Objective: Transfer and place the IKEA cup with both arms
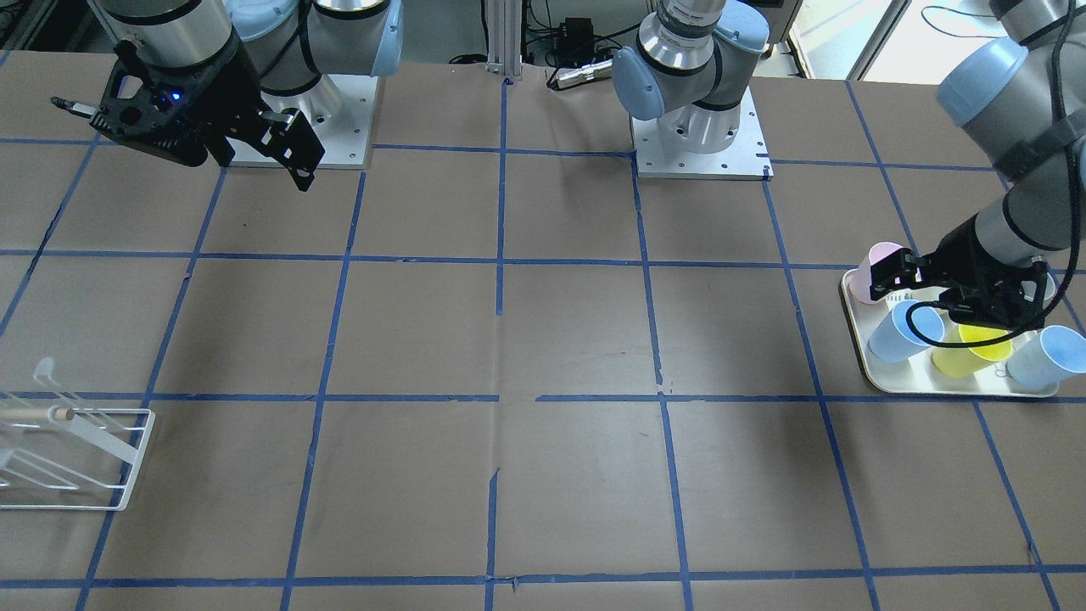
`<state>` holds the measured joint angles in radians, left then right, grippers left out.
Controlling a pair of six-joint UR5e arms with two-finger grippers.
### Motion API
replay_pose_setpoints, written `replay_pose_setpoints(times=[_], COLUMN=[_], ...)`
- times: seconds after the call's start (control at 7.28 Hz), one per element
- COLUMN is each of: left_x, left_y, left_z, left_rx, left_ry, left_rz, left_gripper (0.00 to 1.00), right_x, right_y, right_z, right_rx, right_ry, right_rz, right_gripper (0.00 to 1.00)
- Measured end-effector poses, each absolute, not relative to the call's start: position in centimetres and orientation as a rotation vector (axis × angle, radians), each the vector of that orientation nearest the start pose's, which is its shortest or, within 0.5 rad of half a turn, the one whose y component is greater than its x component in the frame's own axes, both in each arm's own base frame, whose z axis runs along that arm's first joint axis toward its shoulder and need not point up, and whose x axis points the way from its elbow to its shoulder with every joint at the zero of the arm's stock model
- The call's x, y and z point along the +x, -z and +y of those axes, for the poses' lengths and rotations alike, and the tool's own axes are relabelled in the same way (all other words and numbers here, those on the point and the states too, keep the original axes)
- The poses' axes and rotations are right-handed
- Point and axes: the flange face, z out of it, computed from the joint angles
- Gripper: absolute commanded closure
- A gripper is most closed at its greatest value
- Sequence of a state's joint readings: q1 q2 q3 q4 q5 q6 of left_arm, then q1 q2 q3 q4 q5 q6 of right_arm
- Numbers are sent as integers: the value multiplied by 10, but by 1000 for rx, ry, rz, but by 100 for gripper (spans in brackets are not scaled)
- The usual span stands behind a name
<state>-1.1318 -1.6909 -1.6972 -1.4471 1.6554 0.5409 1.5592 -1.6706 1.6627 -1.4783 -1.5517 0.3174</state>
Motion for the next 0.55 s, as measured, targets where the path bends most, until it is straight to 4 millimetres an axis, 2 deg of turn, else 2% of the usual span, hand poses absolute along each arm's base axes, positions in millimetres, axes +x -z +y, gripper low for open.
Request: replay_pose_setpoints(times=[0.27, 0.55], left_x=[28, -57], left_y=[-437, -479], left_z=[-528, -513], left_rx=[96, 35], left_ry=[-136, -8], left_rz=[3126, 3131], left_gripper=[0, 0], right_x=[130, 129], right_y=[-481, -480], right_z=[-443, -444], right_rx=[518, 526], right_ry=[-136, -135], right_rz=[3087, 3080], right_gripper=[0, 0])
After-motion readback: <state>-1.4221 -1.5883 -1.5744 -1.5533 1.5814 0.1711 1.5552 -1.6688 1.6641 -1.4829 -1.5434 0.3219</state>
